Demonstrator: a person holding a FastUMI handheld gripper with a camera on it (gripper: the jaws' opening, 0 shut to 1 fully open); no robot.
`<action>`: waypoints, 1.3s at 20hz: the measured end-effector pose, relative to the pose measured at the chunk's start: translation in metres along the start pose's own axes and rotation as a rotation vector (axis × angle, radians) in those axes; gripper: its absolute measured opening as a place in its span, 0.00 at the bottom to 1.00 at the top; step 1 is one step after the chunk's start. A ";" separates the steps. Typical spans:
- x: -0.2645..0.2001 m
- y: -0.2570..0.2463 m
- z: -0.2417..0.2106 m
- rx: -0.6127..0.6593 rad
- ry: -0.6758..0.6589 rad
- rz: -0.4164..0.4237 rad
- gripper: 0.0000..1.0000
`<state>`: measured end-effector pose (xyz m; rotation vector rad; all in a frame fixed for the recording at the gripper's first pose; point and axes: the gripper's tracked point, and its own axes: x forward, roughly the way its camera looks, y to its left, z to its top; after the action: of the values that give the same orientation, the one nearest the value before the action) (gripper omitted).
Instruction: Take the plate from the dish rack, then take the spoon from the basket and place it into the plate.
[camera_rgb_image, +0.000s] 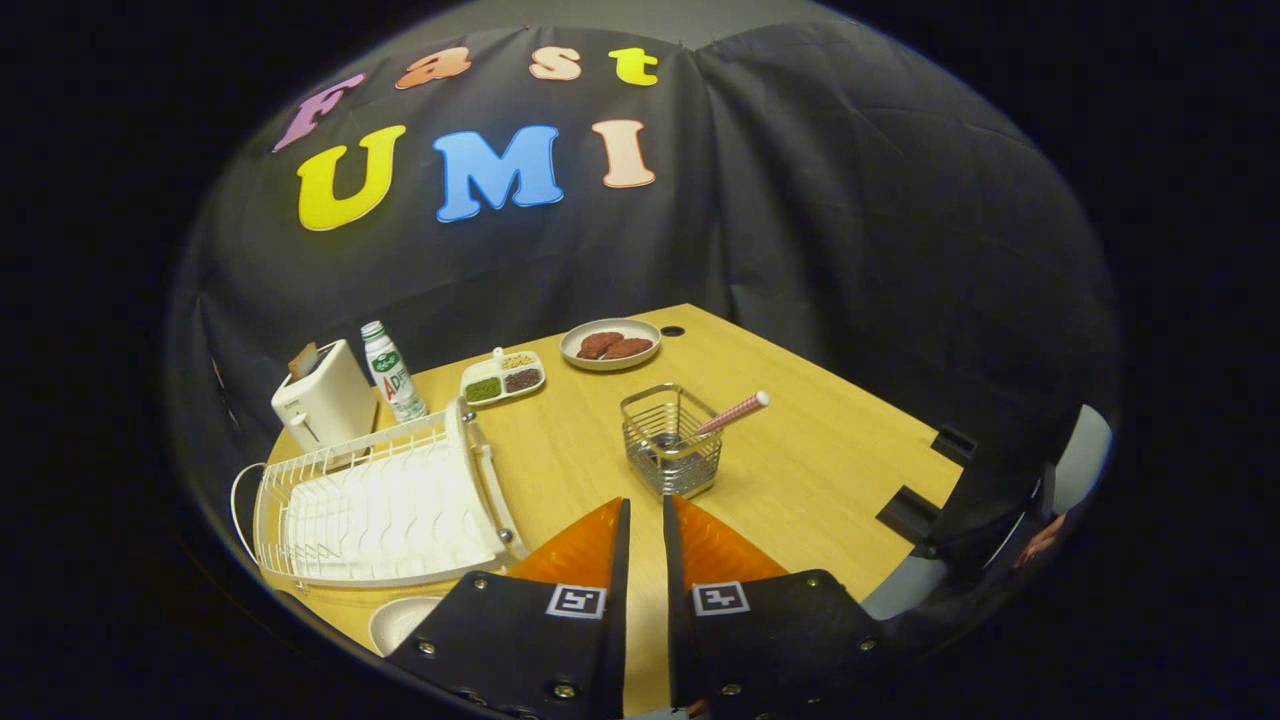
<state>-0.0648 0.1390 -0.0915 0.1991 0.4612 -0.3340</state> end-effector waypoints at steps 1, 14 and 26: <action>0.007 -0.010 0.006 0.000 -0.008 -0.014 0.17; 0.088 -0.072 0.037 0.016 0.010 -0.065 0.60; 0.134 -0.055 0.032 0.072 0.029 0.038 0.36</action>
<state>0.0411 0.0435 -0.1320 0.2829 0.4735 -0.3116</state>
